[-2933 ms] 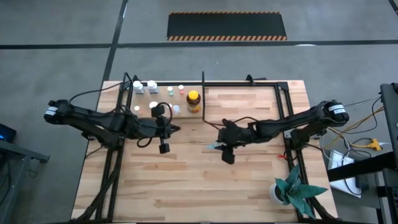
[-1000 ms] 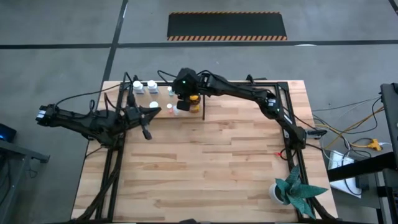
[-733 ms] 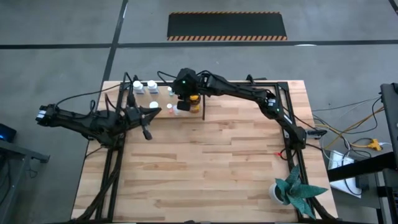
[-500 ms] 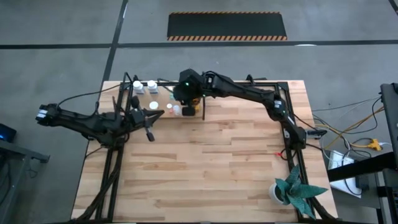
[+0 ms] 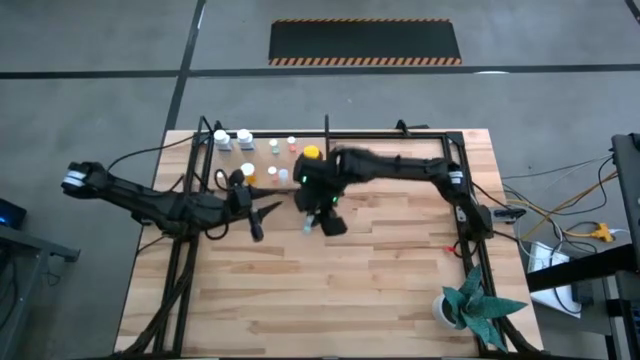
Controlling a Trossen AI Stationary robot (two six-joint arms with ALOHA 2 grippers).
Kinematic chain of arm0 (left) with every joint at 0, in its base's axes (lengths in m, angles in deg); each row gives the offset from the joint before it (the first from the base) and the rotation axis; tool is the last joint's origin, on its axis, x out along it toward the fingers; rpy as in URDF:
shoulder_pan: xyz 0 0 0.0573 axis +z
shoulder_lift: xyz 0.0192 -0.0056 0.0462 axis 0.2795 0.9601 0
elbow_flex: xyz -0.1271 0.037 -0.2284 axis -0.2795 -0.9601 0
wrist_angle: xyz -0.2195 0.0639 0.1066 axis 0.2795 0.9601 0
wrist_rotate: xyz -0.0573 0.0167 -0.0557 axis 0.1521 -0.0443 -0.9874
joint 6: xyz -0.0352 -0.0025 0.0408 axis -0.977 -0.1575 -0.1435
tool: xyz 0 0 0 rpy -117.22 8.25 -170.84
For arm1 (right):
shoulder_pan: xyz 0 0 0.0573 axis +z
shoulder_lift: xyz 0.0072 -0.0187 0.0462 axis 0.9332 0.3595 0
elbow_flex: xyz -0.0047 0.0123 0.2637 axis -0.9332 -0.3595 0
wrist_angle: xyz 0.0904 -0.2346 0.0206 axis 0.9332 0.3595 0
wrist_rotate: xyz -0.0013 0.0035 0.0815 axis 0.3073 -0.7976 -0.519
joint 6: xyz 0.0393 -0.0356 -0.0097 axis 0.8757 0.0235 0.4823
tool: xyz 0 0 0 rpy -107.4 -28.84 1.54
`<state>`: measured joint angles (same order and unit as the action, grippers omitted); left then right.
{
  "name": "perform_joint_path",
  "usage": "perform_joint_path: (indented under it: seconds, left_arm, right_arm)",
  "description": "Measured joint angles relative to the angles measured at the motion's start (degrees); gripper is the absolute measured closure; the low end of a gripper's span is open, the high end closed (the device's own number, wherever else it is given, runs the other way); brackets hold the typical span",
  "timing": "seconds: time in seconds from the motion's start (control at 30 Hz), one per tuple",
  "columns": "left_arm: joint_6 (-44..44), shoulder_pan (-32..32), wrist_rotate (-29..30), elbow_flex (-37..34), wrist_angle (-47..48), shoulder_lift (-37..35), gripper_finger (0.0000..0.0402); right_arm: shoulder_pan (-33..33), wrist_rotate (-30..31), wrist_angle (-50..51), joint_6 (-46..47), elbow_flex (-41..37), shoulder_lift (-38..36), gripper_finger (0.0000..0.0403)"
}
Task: Pick and place medicine bottles onto shelf by color
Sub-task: Put the blue pill bottle on the shelf
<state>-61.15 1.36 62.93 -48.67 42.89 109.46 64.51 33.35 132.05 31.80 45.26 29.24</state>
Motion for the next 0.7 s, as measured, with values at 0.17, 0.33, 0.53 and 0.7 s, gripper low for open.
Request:
perform_joint_path:
  seconds: [0.17,0.33,0.53,0.7]
  left_arm:
    - [-0.4,-2.1,-0.1,0.9,-0.1,0.4,0.0261]
    - [-0.4,-2.5,-0.2,0.6,0.0,-1.9,0.0260]
    - [1.1,-2.5,-0.2,0.0,0.0,-3.5,0.0260]
    - [1.4,-2.5,-0.1,-0.2,-0.1,-3.5,0.0260]
  right_arm:
    - [2.6,12.9,-9.6,4.9,-9.7,0.0,0.0293]
    - [3.1,16.1,-13.7,8.7,-15.5,0.0,0.0292]
    - [3.1,15.9,-13.6,10.9,-19.1,-0.1,0.0292]
    - [3.2,16.1,-13.7,11.7,-21.7,-0.1,0.0292]
